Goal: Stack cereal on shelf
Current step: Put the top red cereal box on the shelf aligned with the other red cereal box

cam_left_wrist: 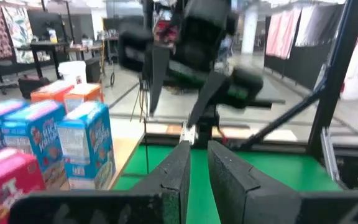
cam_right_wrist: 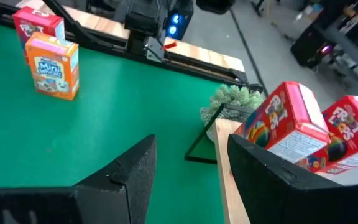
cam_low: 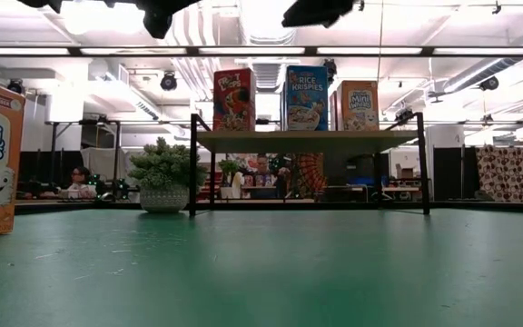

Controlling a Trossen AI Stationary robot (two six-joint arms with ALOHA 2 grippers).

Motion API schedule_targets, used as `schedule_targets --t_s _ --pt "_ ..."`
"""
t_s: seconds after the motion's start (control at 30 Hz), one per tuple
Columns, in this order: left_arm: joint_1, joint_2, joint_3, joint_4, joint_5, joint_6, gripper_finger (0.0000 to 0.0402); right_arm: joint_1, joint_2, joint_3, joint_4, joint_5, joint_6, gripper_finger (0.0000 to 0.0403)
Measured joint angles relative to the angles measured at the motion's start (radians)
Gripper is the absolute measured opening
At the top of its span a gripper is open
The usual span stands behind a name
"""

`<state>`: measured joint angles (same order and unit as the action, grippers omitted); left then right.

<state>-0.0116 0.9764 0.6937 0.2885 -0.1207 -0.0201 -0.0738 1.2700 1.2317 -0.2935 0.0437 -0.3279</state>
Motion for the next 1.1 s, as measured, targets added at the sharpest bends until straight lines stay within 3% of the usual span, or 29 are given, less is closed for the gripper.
schedule_targets --t_s 0.37,0.57,0.87,1.1 --pt "0.005 0.001 0.037 0.025 -0.078 0.027 0.0057 -0.001 -0.193 -0.338 0.313 -0.079 -0.028 0.0187" --pt "0.035 0.027 0.235 -0.298 -0.079 0.118 0.0093 -0.001 -0.278 -0.433 0.398 -0.079 -0.032 0.0187" --pt "0.100 0.193 0.598 -0.855 -0.079 0.275 0.0159 -0.001 -0.314 -0.467 0.403 -0.079 -0.024 0.0185" --pt "0.151 0.304 0.769 -1.005 -0.073 0.367 0.0222 -0.001 -0.304 -0.467 0.393 -0.079 -0.022 0.0185"
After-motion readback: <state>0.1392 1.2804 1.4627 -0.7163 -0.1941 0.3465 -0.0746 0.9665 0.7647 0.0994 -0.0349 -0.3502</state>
